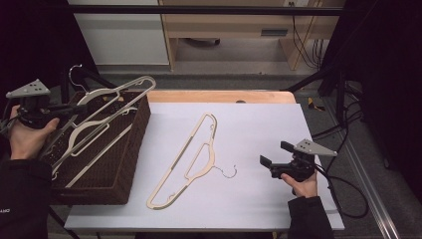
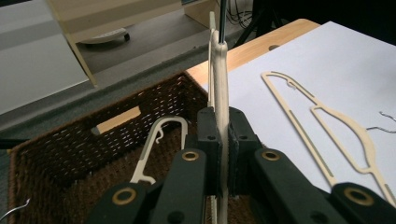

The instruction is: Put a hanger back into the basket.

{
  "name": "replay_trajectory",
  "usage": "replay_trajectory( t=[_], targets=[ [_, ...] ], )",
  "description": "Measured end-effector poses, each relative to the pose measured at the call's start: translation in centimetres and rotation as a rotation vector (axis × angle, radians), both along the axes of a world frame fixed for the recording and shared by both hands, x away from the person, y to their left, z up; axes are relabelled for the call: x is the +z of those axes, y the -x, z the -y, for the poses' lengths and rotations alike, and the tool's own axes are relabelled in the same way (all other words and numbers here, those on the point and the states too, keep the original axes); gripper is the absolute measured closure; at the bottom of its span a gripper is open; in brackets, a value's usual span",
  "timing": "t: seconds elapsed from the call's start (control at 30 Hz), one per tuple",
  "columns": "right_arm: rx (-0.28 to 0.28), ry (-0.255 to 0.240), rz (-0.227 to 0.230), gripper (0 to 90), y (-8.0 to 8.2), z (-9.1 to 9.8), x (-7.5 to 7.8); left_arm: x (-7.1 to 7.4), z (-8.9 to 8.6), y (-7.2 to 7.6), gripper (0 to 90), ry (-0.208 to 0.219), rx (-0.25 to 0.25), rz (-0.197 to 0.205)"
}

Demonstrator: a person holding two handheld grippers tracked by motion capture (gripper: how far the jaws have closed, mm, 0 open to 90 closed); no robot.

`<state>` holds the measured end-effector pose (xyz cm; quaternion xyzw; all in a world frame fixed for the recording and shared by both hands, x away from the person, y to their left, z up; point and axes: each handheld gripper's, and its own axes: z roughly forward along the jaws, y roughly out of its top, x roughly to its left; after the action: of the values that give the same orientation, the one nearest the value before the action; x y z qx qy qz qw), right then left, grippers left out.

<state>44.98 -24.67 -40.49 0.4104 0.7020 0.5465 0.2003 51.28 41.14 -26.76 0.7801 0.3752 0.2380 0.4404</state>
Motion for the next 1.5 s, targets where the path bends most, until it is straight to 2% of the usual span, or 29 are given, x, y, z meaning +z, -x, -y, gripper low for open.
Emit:
replay_trajectory(
  t=[0.13,0.33,0.4,0.5,0.7,0.83,0.9,0.93,1.0,1.27,1.33,1.43,1.5],
  targets=[
    [-0.001,-0.001,0.002,0.6,0.0,0.0,0.0,-0.7,-1.3,-0.2,85.9,-0.004,0.006,-0.012],
    [-0.001,0.0,0.001,0.6,0.0,0.2,0.1,-1.5,-2.2,-0.4,85.9,-0.002,0.009,-0.03],
    [-0.004,-0.005,0.003,0.6,0.0,0.3,0.1,-1.9,-2.7,-0.5,85.9,0.002,0.029,-0.04],
    [-0.004,-0.006,0.003,0.6,0.0,0.3,0.1,-2.2,-3.0,-0.5,85.9,0.002,0.041,-0.042],
    [-0.001,-0.005,-0.001,0.6,0.0,0.2,0.1,-3.3,-3.7,-0.3,85.9,0.005,0.057,-0.07],
    [-0.001,-0.003,0.003,0.6,0.0,0.3,0.1,-4.5,-3.7,-0.1,85.9,0.007,0.069,-0.096],
    [0.0,-0.004,0.003,0.7,0.0,0.2,0.1,-5.3,-3.8,0.0,85.9,0.018,0.078,-0.108],
    [-0.001,-0.002,-0.002,0.6,0.0,0.2,0.0,-6.2,-3.9,0.0,85.9,0.034,0.084,-0.114],
    [0.002,-0.002,-0.005,0.7,0.0,0.2,0.0,-6.6,-3.9,0.1,85.8,0.041,0.086,-0.121],
    [0.0,-0.004,-0.004,0.7,0.0,0.1,0.0,-9.3,-3.5,-0.1,85.4,0.046,0.112,-0.171],
    [0.004,0.001,-0.004,0.7,0.0,0.2,0.0,-9.9,-3.4,-0.2,85.2,0.034,0.127,-0.185],
    [0.005,-0.002,-0.005,0.7,0.0,0.1,0.0,-10.5,-3.5,-0.3,84.7,0.044,0.154,-0.194],
    [0.005,-0.002,-0.005,0.7,0.0,0.2,0.0,-10.9,-3.5,-0.3,83.9,0.029,0.181,-0.202]
  ],
)
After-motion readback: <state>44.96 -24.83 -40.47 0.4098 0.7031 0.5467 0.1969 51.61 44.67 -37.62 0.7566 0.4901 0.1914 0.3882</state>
